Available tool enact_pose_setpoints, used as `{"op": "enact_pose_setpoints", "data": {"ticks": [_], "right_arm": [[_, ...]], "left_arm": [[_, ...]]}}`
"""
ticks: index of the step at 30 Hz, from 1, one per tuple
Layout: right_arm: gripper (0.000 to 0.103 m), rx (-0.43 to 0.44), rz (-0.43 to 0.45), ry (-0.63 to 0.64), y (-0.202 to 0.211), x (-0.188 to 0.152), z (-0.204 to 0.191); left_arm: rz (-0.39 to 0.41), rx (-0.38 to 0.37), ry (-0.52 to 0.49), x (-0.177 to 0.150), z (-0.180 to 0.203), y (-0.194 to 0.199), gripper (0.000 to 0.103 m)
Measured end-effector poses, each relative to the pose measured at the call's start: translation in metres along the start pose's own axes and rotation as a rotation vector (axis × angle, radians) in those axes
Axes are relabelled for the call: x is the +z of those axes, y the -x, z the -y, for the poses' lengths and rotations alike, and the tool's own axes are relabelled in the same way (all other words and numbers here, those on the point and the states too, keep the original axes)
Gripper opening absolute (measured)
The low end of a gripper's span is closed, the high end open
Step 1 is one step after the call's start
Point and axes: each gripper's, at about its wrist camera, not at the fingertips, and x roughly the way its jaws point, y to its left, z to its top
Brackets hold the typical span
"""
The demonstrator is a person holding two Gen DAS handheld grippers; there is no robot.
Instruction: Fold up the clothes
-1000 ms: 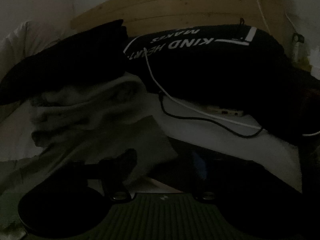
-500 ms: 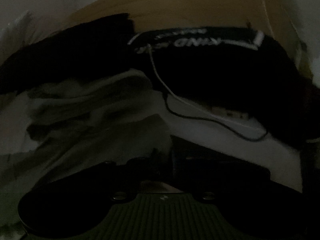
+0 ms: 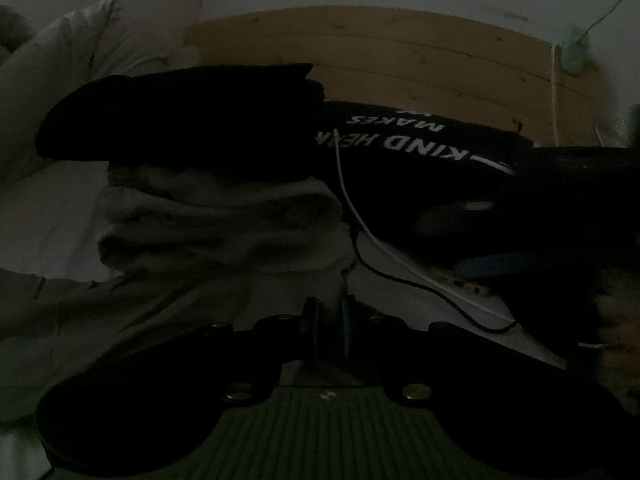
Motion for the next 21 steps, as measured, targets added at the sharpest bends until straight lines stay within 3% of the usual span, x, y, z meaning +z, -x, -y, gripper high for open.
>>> {"op": "enact_pose_setpoints", "data": {"ticks": [3, 4, 9, 11, 14, 21], "right_arm": [[0.066, 0.053, -0.03, -0.154, -0.037, 0.003, 0.015], [0.06, 0.049, -0.038, -0.185, -0.047, 0.003, 0.018], [0.04, 0.01, -0.073, -0.23, -0.084, -0.001, 0.022], [0.003, -0.03, -0.06, -0.182, -0.087, 0.003, 0.016], [0.003, -0.019, -0.039, -0.106, -0.084, 0.007, 0.0], [0.003, 0.067, -0.021, 0.124, -0.07, 0.028, -0.089]], "left_arm": [[0.004, -0.004, 0.004, -0.001, -0.002, 0.002, 0.013], [0.007, -0.005, 0.004, -0.001, -0.003, 0.002, 0.013], [-0.01, 0.007, 0.02, -0.006, -0.006, 0.002, 0.013], [-0.019, 0.0, 0.032, -0.01, -0.006, 0.002, 0.013], [-0.015, -0.006, 0.058, -0.011, -0.01, 0.006, 0.013], [0.059, -0.006, 0.195, 0.001, -0.043, 0.041, 0.013]]}}
